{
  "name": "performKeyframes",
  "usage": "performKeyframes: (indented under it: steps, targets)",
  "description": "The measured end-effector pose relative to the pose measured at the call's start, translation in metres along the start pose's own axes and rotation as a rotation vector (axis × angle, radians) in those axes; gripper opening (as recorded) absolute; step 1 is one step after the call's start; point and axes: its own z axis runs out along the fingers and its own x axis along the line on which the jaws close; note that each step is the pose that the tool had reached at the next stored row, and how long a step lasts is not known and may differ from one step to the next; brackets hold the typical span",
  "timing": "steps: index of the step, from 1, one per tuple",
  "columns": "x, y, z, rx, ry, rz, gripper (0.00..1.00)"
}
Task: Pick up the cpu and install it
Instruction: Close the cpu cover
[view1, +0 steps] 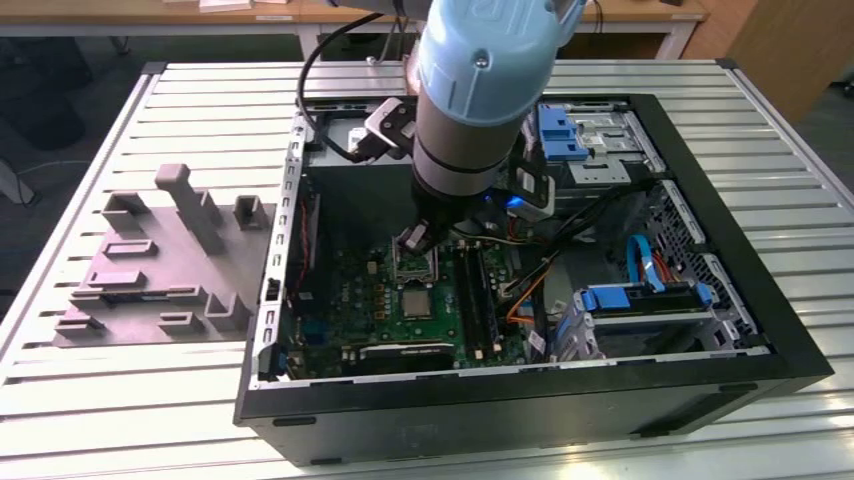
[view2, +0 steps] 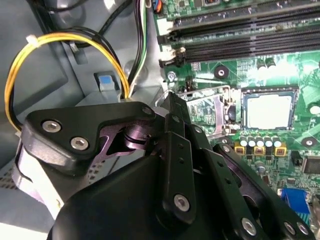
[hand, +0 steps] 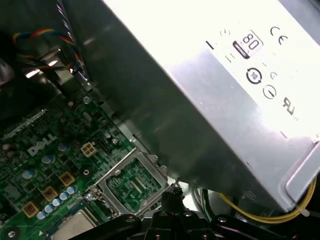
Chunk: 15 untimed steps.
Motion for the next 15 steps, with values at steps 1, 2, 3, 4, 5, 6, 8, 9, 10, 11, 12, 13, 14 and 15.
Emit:
performKeyframes:
  steps: [1,2,3,4,5,6,8,9,10,11,12,13,14,15]
  targets:
    - [-0.0009,-0.0008,0.0005,0.0000,0.0000,0.000,0.11]
    - [-0.0017,-0.0015,0.0009,0.0000,0.0000,0.000,0.11]
    - [-0.0026,-0.0022,0.0012,-0.0002,0.0000,0.000,0.11]
    - [-0.0030,-0.0024,0.0014,-0.0004,-0.0003,0.000,0.11]
    - [-0.0034,-0.0027,0.0016,-0.0008,-0.0007,0.000,0.11]
    - [-0.0041,-0.0032,0.0018,-0.0011,-0.0010,0.000,0.11]
    - [-0.0063,-0.0049,0.0022,-0.0010,-0.0010,0.000,0.11]
    - [-0.0075,-0.0058,0.0024,-0.0010,-0.0010,0.000,0.11]
    - [-0.0084,-0.0064,0.0028,-0.0011,-0.0010,0.000,0.11]
    - [-0.0093,-0.0067,0.0032,-0.0011,-0.0011,0.000,0.11]
    - [-0.0100,-0.0069,0.0036,-0.0011,-0.0011,0.000,0.11]
    - [-0.0105,-0.0069,0.0040,-0.0011,-0.0012,0.000,0.11]
    - [-0.0107,-0.0069,0.0042,-0.0013,-0.0015,0.000,0.11]
    - [-0.0106,-0.0069,0.0042,-0.0014,-0.0015,0.000,0.11]
